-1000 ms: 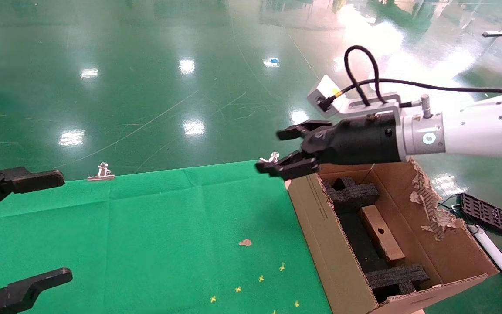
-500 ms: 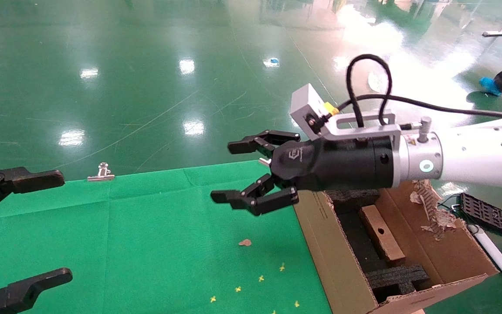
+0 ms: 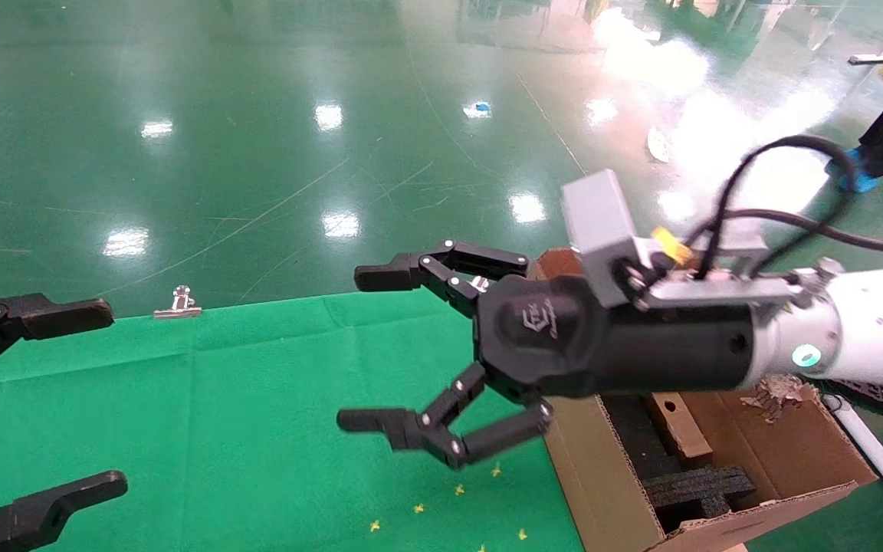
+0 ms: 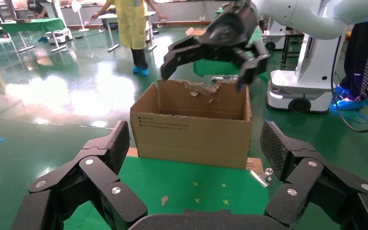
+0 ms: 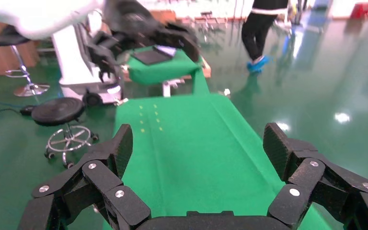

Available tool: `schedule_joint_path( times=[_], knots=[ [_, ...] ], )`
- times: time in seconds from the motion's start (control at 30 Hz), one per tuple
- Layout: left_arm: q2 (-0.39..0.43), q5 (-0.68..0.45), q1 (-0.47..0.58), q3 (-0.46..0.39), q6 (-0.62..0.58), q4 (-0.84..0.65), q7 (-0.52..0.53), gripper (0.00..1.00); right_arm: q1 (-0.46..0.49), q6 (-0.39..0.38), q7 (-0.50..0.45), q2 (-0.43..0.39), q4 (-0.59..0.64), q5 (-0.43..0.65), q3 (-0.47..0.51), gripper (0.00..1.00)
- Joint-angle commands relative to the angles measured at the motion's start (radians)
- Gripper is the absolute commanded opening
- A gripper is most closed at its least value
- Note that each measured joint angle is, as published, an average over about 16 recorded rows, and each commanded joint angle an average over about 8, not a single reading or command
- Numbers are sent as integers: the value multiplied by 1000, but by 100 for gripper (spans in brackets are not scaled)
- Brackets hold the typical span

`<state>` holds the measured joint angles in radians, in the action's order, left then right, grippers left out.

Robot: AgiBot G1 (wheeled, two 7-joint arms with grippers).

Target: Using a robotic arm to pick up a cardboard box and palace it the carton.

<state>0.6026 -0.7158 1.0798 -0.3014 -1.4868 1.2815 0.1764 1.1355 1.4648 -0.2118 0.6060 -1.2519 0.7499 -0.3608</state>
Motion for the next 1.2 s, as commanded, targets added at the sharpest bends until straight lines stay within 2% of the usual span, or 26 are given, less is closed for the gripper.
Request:
schedule_joint_path(
  times=[0.03,0.27,1.2],
  knots=[
    [0,0,0,0,0,0,0,100,-36,18,15,3,-19,-11,49,100],
    [0,0,0,0,0,0,0,100,-101,48,34,8,-50,-32,135,100],
    [0,0,0,0,0,0,0,100,-65,32,25,6,-34,-21,86,100]
  ],
)
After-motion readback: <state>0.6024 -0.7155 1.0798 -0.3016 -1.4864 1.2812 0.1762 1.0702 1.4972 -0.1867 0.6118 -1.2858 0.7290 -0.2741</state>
